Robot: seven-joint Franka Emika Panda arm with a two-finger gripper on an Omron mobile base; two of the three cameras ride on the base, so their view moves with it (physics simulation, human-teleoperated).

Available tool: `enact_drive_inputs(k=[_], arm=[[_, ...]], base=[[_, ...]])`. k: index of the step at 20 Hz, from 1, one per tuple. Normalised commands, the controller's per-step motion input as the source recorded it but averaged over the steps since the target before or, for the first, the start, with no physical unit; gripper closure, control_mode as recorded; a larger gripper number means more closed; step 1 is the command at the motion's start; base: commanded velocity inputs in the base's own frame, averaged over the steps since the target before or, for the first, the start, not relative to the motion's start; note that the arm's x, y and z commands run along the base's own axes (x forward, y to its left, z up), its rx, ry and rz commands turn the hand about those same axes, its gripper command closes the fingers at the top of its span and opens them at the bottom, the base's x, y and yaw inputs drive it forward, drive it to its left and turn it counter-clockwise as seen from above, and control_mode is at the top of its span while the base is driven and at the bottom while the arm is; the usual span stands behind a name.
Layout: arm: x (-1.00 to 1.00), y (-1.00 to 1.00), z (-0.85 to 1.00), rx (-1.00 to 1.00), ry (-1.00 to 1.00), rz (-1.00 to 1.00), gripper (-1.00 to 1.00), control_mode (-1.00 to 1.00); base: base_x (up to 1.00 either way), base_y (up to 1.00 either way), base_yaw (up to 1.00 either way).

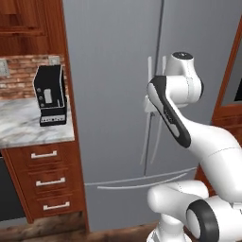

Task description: Open the fridge, remove the pear, lime, and steak, and place them on any counter.

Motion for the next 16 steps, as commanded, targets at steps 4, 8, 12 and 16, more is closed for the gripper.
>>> enact_drive_inputs(k=[4, 8, 12, 16], arm=[[0.0, 0.0, 0.0, 0.0, 0.0, 0.0, -1.0, 1.0], [0.0, 0.0, 0.0, 0.0, 0.0, 0.0, -1.0, 1.0], [0.0, 0.0, 0.0, 0.0, 0.0, 0.0, -1.0, 1.0], [0.0, 0.0, 0.0, 0.0, 0.0, 0.0, -1.0, 1.0]], base=[[-0.53, -0.36, 0.0], [-0.3, -0.21, 0.0], [0.0, 0.0, 0.0], [0.0, 0.0, 0.0]])
